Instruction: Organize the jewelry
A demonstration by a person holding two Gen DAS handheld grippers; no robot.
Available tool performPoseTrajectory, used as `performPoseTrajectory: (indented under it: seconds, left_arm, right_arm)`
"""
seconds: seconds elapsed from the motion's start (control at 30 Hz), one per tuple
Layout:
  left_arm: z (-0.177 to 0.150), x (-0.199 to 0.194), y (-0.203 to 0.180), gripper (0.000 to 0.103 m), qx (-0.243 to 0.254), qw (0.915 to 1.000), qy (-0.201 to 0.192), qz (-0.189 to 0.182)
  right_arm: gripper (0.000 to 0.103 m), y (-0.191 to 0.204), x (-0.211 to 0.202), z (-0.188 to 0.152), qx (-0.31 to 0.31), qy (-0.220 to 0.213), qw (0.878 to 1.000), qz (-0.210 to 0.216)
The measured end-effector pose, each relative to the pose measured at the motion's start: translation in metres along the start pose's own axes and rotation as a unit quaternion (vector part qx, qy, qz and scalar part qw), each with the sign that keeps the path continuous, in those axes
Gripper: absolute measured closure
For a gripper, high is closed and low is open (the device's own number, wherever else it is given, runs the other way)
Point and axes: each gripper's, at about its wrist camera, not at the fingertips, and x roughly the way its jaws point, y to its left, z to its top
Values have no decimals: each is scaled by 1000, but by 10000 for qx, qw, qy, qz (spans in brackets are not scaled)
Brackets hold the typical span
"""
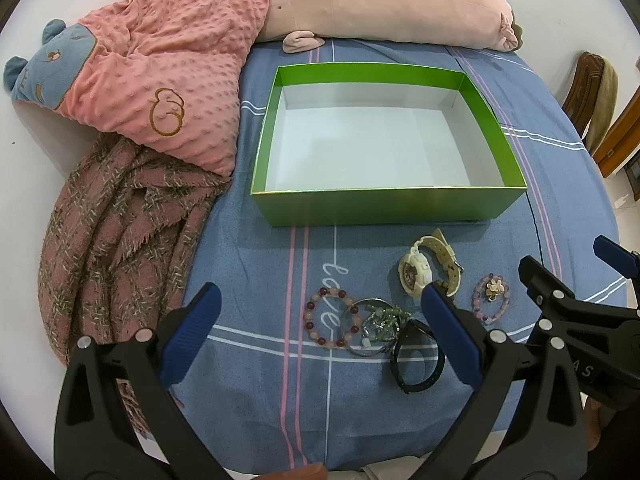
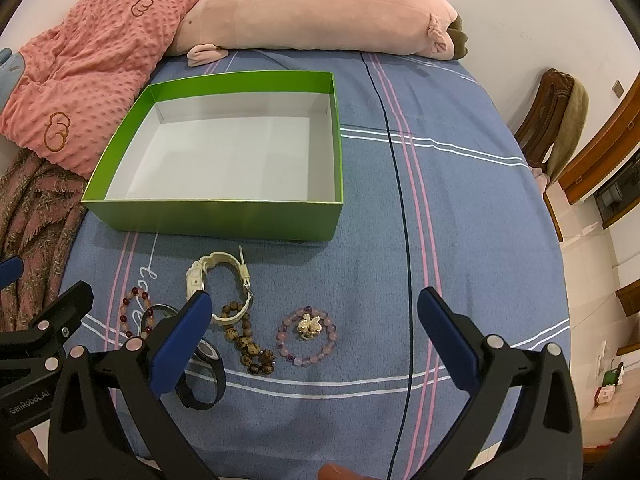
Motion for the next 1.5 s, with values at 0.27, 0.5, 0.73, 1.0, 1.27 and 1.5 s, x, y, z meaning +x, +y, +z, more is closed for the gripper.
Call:
performPoseTrajectory:
  seconds: [0.27, 0.5, 0.73, 1.0, 1.27, 1.5]
  left_arm:
    - [-1, 0, 0, 2, 7, 10000, 31, 12]
    - [-10, 11, 12, 2, 183, 9997, 96, 100]
    - [-31, 38, 17, 16, 401, 9971, 495, -417]
    - [-35, 51, 17, 36, 345, 9954, 748, -494]
    - [-31, 50, 22, 34, 194, 9956, 735, -552]
    - [-28, 52, 21, 31, 173, 9954, 762, -560]
  right_arm:
    - [1, 0, 0, 0, -4, 2, 10000, -2]
    - [1, -16, 8, -1, -210, 52, 9987, -470]
    - [18, -33, 34, -20, -304, 606, 9977, -27]
    - [68, 22, 37, -32, -1038, 1061, 9801, 1321]
    - [68, 63, 50, -37, -1666, 1375, 9634, 1590]
    - [77, 79, 67, -48, -1956, 1629, 9524, 1679]
